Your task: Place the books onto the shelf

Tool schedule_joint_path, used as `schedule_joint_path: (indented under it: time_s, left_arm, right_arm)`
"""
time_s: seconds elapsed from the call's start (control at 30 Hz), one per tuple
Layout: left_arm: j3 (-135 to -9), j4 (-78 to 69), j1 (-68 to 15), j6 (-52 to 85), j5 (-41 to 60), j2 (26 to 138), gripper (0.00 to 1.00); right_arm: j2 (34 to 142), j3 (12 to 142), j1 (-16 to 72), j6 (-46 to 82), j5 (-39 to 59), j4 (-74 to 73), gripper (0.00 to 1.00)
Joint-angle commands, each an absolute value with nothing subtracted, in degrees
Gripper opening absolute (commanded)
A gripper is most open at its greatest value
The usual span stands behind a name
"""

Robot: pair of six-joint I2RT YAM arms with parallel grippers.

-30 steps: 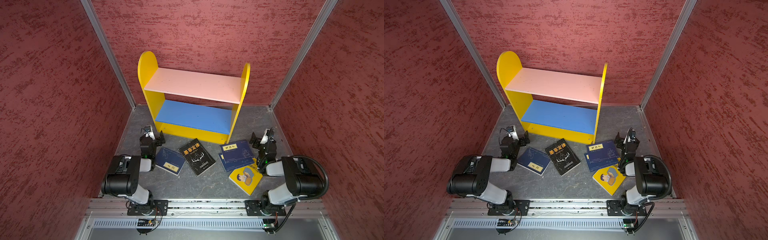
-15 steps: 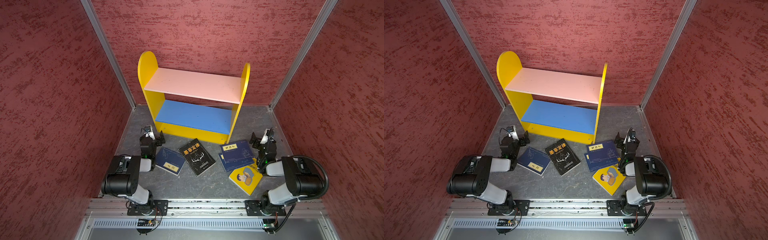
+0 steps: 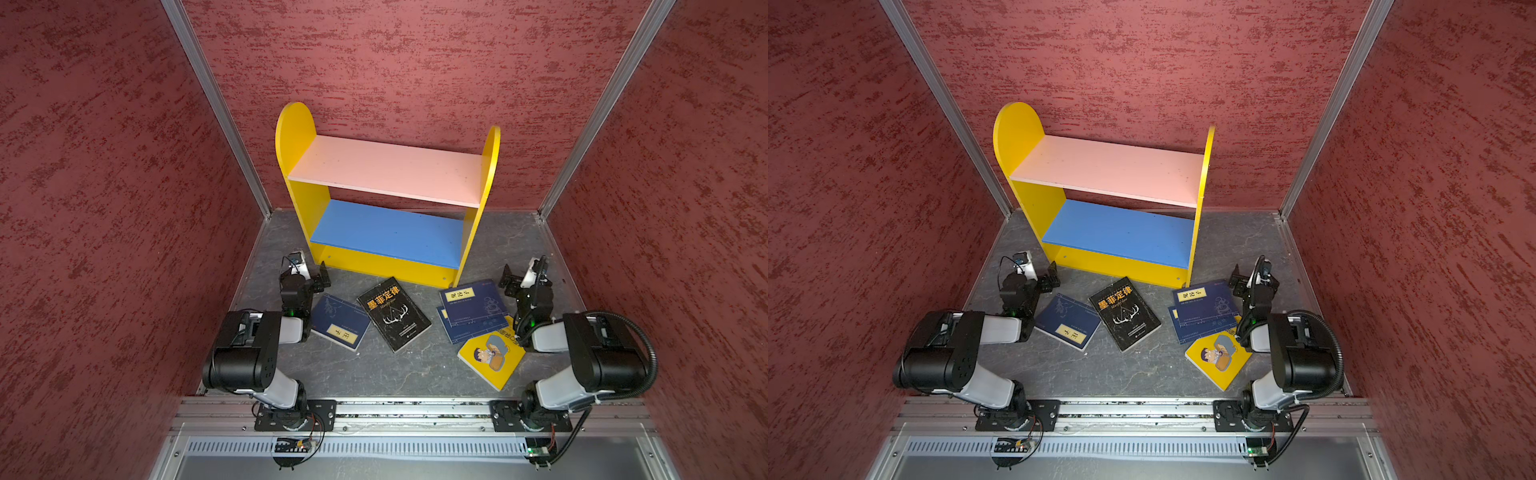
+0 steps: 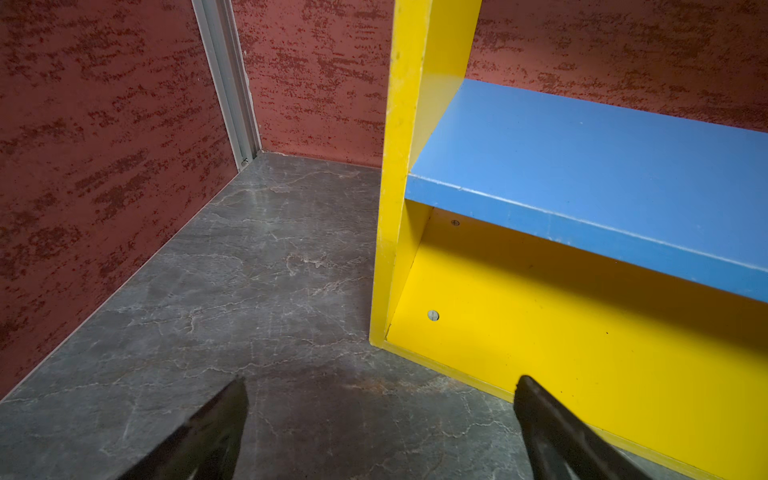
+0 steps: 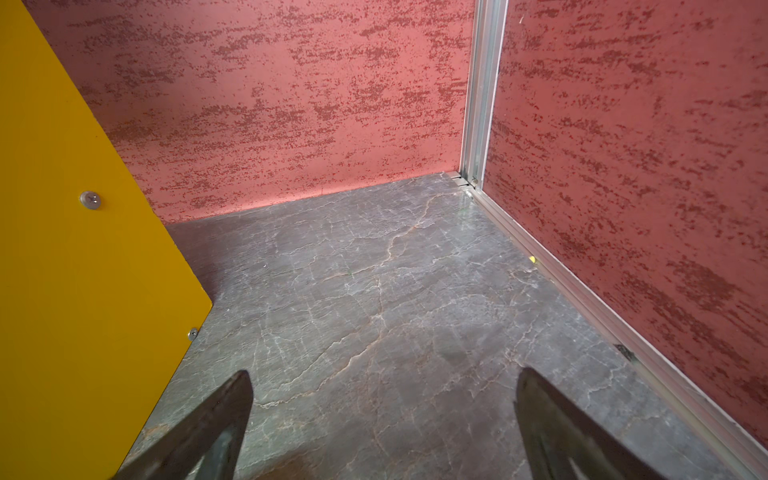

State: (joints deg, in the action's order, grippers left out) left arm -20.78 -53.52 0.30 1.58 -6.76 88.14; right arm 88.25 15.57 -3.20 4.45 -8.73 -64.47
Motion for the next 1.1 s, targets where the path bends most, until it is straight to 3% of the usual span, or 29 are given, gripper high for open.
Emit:
schedule_joint_path:
  time_s: [0.0, 0.37, 0.43, 0.57, 0.7, 0.87, 1.07]
  left_arm:
    - [-20.83, -53.35, 0.09, 1.2, -7.37, 88.05, 0.99]
    - [-20.81, -52.29, -0.17, 0.67, -7.45, 86.45, 0.99]
    - [-21.24, -48.04, -1.42, -0.21, -8.63, 82.31, 0.99]
    - [-25.03, -27.1, -3.67, 1.95, -4.97, 69.81, 0.99]
    - [-30.29, -8.94, -11.48, 5.19, -8.56, 59.72, 0.99]
    - [-34.84, 0.1, -24.87, 13.54, -13.55, 53.77, 0.99]
    - [-42.89, 15.31, -33.92, 32.56, -14.74, 54.02, 0.99]
  right_arm:
    - [88.24, 15.73, -2.91, 3.34, -8.35, -66.45, 0.99]
    - [86.82, 15.39, -2.95, 2.62, -6.49, -66.15, 0.99]
    - [81.78, 15.78, -2.9, 1.77, -4.55, -61.54, 0.99]
    - [67.62, 21.74, -2.89, 9.2, -7.27, -33.78, 0.99]
    - [56.79, 25.52, -2.66, 16.36, 0.25, -13.88, 0.99]
    - [45.41, 23.88, -1.25, 29.16, 9.58, -6.43, 0.99]
    - [40.72, 23.67, 3.07, 42.76, 18.6, -4.78, 0.99]
